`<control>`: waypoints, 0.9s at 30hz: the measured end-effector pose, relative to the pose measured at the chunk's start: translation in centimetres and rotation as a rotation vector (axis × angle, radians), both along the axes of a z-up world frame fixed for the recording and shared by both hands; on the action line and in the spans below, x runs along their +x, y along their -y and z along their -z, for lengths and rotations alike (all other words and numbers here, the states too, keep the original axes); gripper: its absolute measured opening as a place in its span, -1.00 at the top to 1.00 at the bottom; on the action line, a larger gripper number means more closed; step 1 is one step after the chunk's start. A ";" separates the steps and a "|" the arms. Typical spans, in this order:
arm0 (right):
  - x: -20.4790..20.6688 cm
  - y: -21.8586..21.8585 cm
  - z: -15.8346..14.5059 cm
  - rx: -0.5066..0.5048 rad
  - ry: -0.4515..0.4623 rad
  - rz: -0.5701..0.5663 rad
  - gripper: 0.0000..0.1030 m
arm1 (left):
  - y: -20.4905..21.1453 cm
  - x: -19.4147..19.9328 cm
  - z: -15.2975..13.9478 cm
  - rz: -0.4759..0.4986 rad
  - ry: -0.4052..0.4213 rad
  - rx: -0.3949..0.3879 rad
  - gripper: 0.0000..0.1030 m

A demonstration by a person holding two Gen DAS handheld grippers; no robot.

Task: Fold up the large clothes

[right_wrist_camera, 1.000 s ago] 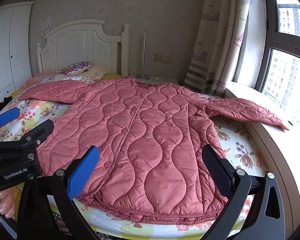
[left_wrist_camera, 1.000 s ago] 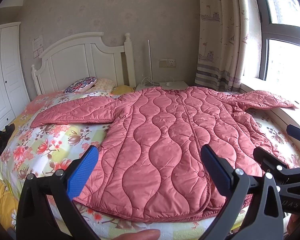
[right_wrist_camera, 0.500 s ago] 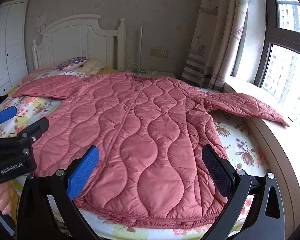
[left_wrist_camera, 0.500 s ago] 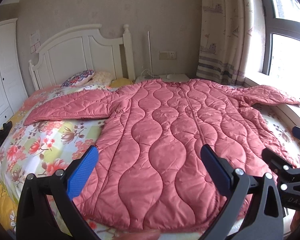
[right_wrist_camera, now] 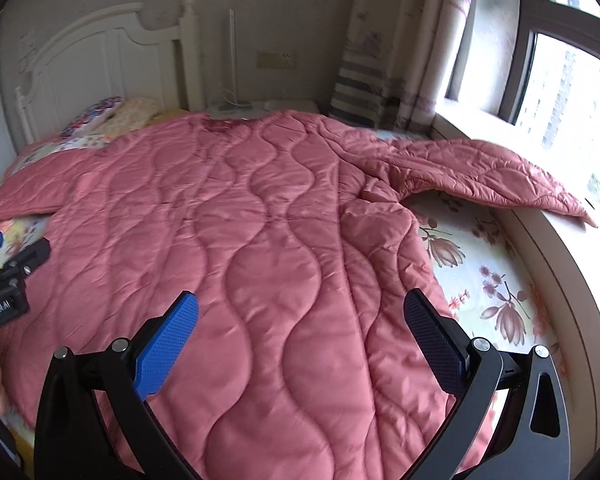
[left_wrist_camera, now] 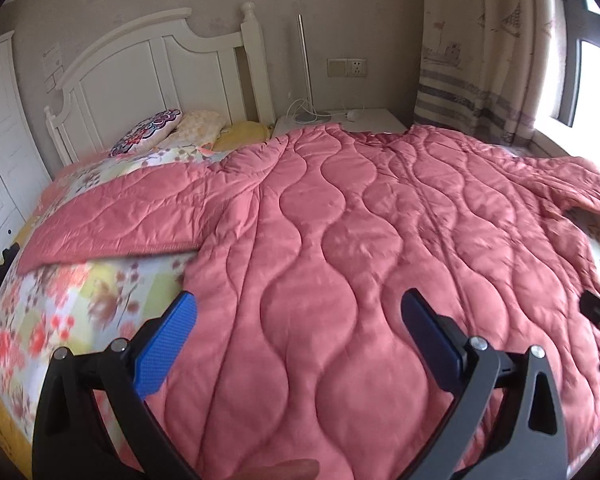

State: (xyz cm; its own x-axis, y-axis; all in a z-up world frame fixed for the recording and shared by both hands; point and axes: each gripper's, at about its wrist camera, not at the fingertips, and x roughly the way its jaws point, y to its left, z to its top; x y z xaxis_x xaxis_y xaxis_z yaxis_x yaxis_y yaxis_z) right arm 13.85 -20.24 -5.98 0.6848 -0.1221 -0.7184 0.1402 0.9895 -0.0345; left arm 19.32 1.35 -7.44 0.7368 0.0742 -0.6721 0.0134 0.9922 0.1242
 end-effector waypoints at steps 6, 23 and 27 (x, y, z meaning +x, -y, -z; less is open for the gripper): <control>4.3 6.9 1.0 0.144 -0.004 0.129 -0.91 | -2.5 6.4 3.4 -0.057 -0.080 -0.020 -0.96; 9.1 29.9 4.7 0.694 0.333 0.816 0.25 | -4.7 8.9 7.7 -0.063 -0.194 -0.120 -0.96; 11.0 27.2 0.6 0.415 0.385 0.751 0.49 | -4.5 8.9 7.7 -0.064 -0.193 -0.117 -0.96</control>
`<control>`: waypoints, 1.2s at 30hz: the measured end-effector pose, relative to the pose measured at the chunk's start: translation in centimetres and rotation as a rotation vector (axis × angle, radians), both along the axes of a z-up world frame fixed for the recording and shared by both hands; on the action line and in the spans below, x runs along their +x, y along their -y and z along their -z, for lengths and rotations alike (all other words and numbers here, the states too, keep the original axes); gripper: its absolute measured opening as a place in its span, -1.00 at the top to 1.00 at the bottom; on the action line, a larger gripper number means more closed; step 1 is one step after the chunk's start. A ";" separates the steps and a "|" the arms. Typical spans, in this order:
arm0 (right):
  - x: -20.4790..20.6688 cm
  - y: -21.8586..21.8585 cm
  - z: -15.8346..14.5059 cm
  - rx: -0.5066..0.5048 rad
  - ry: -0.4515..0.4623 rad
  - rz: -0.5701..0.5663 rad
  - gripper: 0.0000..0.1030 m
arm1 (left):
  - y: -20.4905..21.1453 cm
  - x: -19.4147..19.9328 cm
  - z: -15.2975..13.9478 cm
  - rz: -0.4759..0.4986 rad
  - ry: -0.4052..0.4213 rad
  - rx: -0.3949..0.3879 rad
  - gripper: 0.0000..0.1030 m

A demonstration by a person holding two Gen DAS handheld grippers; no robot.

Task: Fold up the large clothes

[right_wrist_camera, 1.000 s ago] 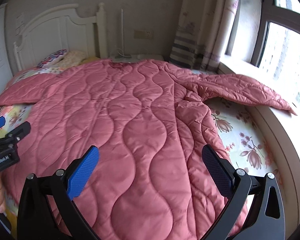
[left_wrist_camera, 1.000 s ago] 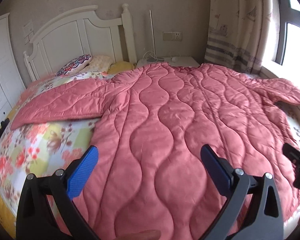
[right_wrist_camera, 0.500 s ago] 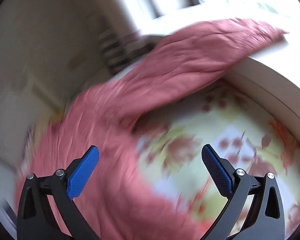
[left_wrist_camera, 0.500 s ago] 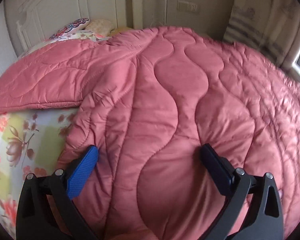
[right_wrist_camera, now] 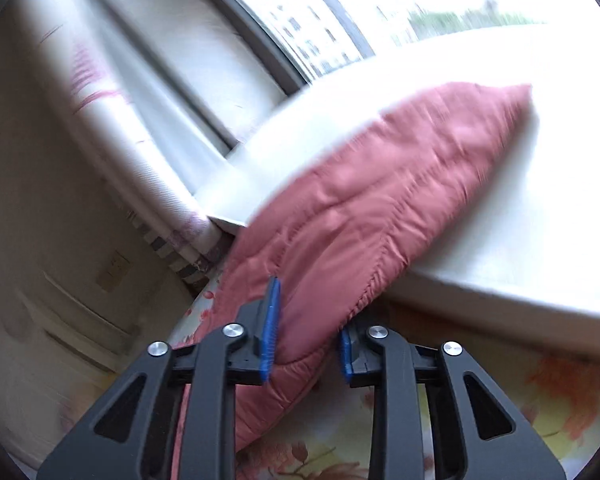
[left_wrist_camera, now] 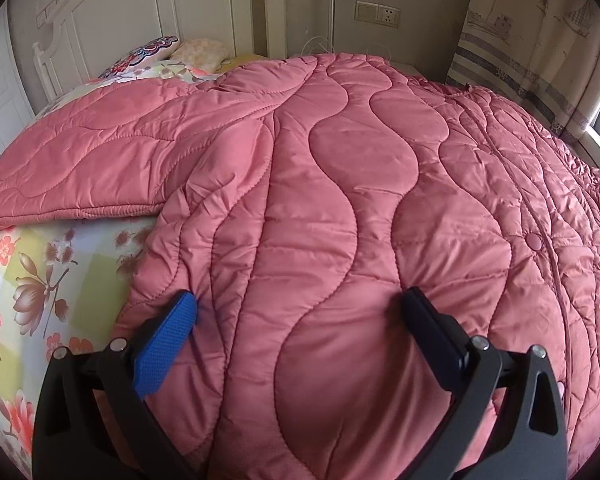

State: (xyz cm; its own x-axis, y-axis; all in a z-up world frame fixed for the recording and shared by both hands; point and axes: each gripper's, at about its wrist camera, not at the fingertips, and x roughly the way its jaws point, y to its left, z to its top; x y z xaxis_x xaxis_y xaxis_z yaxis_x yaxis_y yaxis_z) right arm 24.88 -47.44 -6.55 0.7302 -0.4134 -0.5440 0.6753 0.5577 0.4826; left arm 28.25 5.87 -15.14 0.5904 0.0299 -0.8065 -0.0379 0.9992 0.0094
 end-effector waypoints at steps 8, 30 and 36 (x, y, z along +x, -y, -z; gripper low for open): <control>7.4 -25.2 -4.9 -0.939 -0.224 -0.635 0.37 | -0.2 -0.2 0.0 0.002 0.003 -0.011 -0.96; 7.3 -10.2 7.3 -0.083 -0.281 -0.562 -0.35 | -2.0 -0.4 -3.2 0.082 0.063 -0.326 -0.96; 6.9 -6.0 8.4 0.053 -0.173 -0.480 -0.34 | -1.2 7.2 -4.4 0.020 0.063 -0.384 -0.94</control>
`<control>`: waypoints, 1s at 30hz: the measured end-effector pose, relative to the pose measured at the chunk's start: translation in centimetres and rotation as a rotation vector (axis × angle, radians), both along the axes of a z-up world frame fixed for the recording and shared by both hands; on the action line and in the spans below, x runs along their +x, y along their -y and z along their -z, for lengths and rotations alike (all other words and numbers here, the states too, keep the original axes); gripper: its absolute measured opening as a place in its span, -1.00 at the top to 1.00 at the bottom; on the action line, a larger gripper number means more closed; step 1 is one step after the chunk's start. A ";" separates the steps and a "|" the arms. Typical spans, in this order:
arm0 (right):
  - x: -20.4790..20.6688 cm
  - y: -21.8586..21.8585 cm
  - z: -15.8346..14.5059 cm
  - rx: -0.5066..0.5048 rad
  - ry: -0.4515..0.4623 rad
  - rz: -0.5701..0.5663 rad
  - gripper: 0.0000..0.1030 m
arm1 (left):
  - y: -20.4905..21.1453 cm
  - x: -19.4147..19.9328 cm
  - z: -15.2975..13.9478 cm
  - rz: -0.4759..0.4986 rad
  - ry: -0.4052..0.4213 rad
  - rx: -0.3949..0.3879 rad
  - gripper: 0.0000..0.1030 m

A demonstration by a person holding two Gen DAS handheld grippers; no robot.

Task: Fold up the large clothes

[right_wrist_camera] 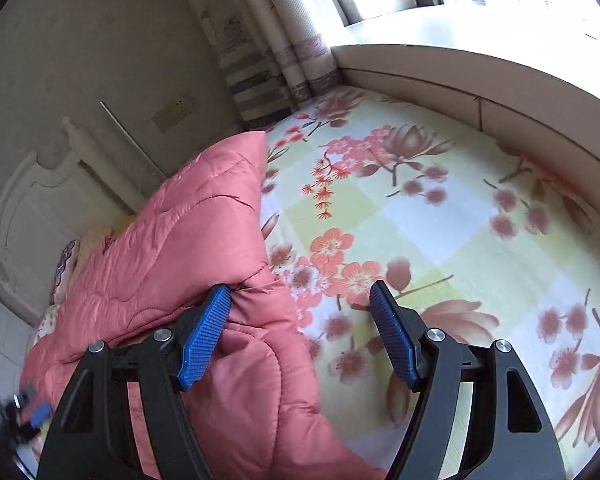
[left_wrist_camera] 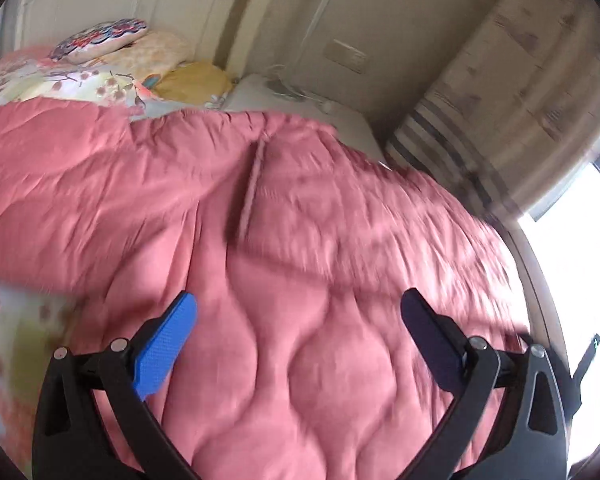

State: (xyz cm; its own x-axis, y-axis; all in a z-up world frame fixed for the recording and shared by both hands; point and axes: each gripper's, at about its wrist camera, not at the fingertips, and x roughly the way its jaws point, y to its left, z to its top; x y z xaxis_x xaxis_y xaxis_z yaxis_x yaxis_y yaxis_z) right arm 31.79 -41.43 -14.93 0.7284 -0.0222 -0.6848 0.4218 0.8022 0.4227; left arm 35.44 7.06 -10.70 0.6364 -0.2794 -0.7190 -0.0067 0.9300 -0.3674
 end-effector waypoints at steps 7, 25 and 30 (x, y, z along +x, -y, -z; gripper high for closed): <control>-1.2 -1.4 -0.3 -0.021 0.012 0.003 -0.34 | 2.1 5.3 2.3 -0.044 -0.052 0.092 0.60; 1.1 -7.6 -7.1 -0.356 0.089 -0.119 -0.17 | 0.4 -1.1 3.5 -0.045 0.046 0.050 -0.26; 7.2 -9.1 -3.2 -0.357 -0.151 -0.240 -0.13 | 0.4 -1.2 3.6 -0.039 0.045 0.057 -0.28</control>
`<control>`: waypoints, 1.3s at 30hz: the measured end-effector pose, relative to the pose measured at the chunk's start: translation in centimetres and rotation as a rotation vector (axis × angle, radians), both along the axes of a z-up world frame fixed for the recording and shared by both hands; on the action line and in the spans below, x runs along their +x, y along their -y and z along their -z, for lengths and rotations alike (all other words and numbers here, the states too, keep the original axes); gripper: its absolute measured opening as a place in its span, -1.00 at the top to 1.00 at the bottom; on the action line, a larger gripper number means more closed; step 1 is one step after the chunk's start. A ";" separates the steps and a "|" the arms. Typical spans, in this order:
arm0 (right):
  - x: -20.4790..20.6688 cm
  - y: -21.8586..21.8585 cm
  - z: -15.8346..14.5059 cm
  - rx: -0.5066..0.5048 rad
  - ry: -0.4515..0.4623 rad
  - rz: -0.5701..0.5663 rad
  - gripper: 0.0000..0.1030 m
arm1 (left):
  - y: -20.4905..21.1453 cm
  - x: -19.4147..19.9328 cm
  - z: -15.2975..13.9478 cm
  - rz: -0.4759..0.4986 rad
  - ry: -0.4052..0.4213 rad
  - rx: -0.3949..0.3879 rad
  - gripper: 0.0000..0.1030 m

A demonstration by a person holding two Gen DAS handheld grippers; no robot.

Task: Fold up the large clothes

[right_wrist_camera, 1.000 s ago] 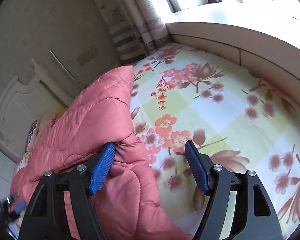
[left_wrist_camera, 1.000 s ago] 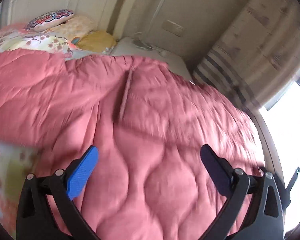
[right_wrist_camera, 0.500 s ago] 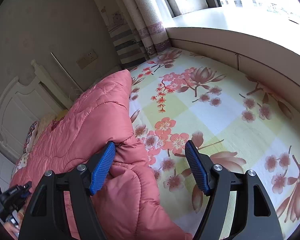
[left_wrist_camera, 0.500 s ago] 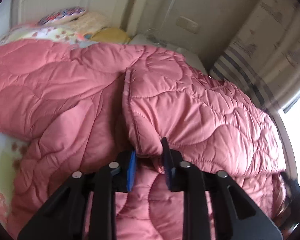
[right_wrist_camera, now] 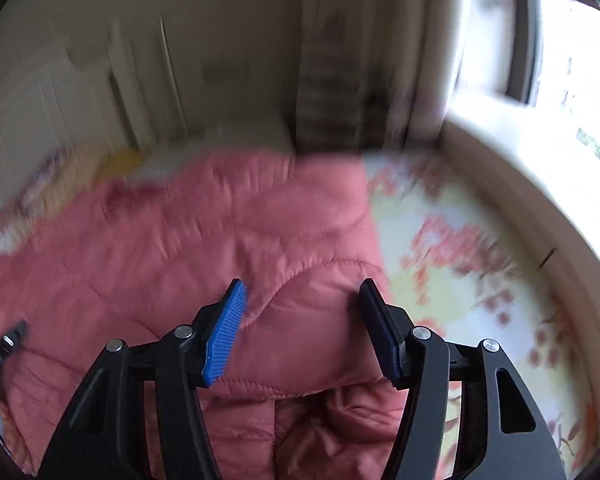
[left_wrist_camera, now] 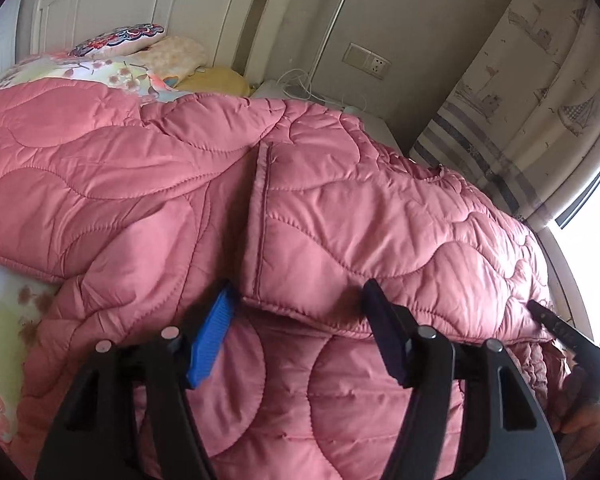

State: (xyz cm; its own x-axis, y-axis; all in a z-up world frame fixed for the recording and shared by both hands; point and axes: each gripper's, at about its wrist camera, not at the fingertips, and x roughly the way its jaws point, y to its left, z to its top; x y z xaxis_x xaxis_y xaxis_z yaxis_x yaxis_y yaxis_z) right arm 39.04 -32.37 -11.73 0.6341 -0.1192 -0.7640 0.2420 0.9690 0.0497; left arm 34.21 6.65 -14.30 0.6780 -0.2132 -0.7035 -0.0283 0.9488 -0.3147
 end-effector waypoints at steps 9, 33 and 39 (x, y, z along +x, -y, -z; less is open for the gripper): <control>2.7 0.4 -4.7 -0.068 0.101 0.019 -0.14 | 0.4 0.1 0.0 0.020 0.002 0.001 -0.43; -1.4 -6.3 -3.0 -0.083 0.055 -0.097 -0.65 | -2.8 -1.2 -1.4 -0.033 0.091 -0.162 -0.72; -2.5 -9.7 1.2 -0.182 -0.058 -0.173 -0.69 | -15.1 -5.4 -2.7 -0.360 0.138 -0.366 -0.72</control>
